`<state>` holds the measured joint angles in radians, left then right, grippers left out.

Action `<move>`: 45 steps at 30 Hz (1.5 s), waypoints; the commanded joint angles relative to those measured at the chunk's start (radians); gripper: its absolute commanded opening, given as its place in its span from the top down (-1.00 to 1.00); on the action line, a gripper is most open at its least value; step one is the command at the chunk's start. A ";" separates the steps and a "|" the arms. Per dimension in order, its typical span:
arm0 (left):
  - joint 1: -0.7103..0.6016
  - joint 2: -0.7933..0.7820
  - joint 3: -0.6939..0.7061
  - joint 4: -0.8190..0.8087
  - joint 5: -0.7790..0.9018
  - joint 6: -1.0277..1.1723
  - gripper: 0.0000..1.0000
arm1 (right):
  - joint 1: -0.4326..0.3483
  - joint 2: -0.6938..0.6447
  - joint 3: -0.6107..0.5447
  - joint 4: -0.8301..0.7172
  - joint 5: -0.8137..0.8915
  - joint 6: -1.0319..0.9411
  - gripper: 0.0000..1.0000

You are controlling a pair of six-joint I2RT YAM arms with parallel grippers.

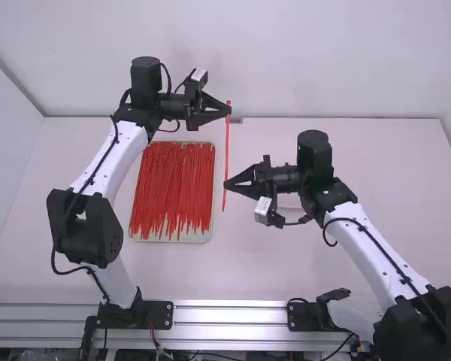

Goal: Fasten the cable tie

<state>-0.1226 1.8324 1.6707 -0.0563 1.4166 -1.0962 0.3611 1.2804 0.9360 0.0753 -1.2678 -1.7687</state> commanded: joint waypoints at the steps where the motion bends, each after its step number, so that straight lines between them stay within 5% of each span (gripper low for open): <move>1: -0.008 -0.016 -0.010 0.004 0.000 0.033 0.96 | 0.010 0.003 0.026 -0.002 -0.017 0.044 1.00; 19: -0.003 -0.016 -0.010 0.010 -0.023 0.219 0.96 | 0.012 0.003 0.026 -0.001 -0.017 0.161 1.00; 24: 0.007 -0.016 -0.010 0.011 -0.022 0.430 0.96 | 0.013 0.003 0.026 -0.001 -0.015 0.357 1.00; 30: 0.021 -0.016 -0.010 0.006 -0.019 0.621 0.96 | 0.012 0.003 0.026 0.003 -0.053 0.874 1.00; 36: 0.010 -0.016 -0.010 0.003 -0.019 0.671 0.96 | 0.005 0.003 0.026 0.098 0.098 1.205 1.00; 40: 0.011 -0.016 -0.010 0.002 -0.019 0.671 0.96 | 0.020 0.003 0.026 0.166 0.097 1.244 1.00; 45: 0.014 -0.016 -0.010 0.002 -0.018 0.679 0.96 | -0.005 0.003 0.026 0.184 -0.166 1.109 1.00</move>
<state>-0.1188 1.8324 1.6688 -0.0593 1.4117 -0.4435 0.3641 1.2804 0.9367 0.2623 -1.2755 -0.6418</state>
